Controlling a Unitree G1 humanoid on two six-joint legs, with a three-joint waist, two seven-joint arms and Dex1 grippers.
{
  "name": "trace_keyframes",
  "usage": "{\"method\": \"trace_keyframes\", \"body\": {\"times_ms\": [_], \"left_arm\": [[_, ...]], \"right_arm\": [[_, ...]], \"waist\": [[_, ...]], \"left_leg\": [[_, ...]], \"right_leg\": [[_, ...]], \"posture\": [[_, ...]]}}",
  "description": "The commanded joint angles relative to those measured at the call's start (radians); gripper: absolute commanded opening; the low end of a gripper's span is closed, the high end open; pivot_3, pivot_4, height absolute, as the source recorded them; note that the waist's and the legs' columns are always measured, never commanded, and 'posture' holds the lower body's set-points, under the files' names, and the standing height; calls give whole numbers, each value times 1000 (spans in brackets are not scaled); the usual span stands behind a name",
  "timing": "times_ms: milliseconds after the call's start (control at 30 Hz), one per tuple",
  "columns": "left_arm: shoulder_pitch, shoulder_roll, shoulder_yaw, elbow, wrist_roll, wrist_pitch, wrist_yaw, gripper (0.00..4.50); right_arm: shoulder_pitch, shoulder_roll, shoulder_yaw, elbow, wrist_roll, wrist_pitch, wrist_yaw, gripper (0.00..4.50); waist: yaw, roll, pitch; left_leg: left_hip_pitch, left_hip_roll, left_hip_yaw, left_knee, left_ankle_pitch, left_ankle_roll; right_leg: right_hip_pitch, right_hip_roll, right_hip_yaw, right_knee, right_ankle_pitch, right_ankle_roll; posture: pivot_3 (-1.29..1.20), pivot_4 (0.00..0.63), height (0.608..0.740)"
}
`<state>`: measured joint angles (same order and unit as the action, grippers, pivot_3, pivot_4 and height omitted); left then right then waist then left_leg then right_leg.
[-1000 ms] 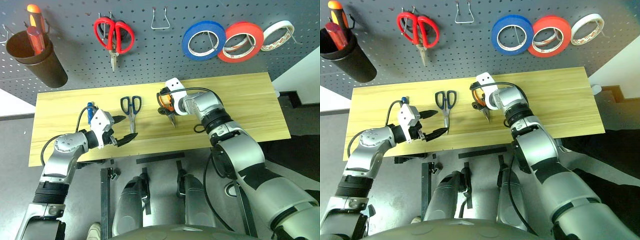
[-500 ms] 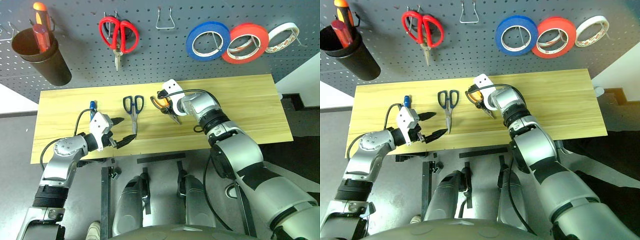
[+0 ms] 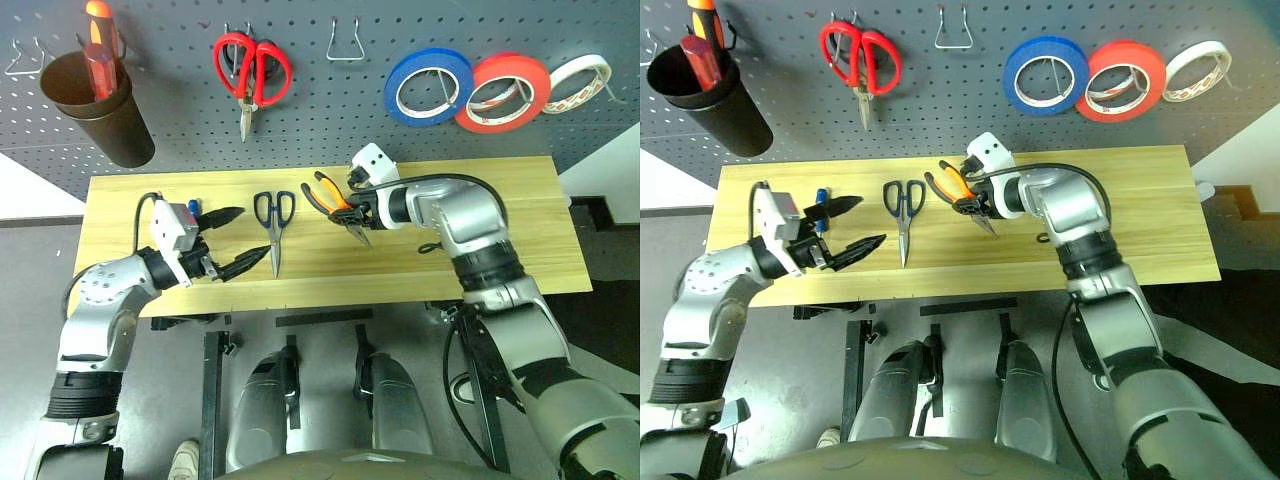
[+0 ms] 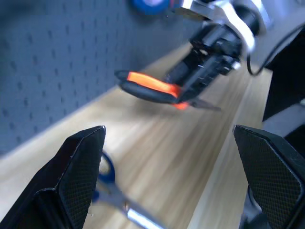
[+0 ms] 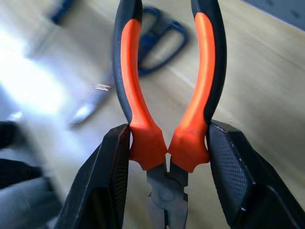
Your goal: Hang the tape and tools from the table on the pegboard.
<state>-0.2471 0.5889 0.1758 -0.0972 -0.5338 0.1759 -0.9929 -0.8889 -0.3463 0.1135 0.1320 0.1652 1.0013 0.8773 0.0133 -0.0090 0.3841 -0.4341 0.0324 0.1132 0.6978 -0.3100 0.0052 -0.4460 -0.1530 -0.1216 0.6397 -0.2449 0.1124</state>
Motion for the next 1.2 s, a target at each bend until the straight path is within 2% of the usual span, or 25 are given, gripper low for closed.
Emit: {"method": "trace_keyframes", "body": {"times_ms": [33,267,367,600,667,833,1200], "left_arm": [[-1,8,59,-35,-63,12,-4,4500],[-86,-17,86,14,-82,-28,2,4500],[-140,-32,91,38,-91,-41,14,4500],[-218,-60,101,90,-84,-85,24,4500],[-228,-60,103,88,-87,-86,27,4500],[-210,-51,101,73,-79,-88,32,4500],[-158,-35,86,42,-44,-75,72,4500]], "right_arm": [[44,-8,-122,-209,129,2,8,2060],[74,20,-303,-374,326,-94,-13,2060],[57,45,-326,-371,372,-151,-42,2060],[-47,97,-301,-243,351,-308,-153,2060],[-92,108,-285,-170,320,-374,-179,2060],[-228,143,-247,86,215,-570,-259,2060],[-413,222,-224,552,78,-903,-394,2060]], "waist": [[0,-1,-15],[1,-5,-73],[-1,-8,-111],[-24,-8,-173],[-29,-10,-183],[-37,-7,-205],[-58,-7,-224]], "left_leg": [[-1,0,0,0,0,0],[-4,-1,-2,0,0,0],[-5,-1,-3,0,0,0],[1,-1,-3,0,1,-1],[8,-1,-4,-1,1,-1],[12,-1,-3,-1,1,-1],[14,-1,-4,-1,1,-2]], "right_leg": [[0,0,0,-1,0,0],[2,1,-4,-8,1,0],[2,2,-5,-8,1,0],[8,2,-5,-8,2,-1],[15,2,-6,-9,2,-1],[18,3,-4,-8,2,-1],[19,3,-4,-8,2,-1]], "posture": [[59,206,738],[17,134,738],[9,100,738],[12,62,738],[18,53,738],[31,46,738],[65,45,738]]}}
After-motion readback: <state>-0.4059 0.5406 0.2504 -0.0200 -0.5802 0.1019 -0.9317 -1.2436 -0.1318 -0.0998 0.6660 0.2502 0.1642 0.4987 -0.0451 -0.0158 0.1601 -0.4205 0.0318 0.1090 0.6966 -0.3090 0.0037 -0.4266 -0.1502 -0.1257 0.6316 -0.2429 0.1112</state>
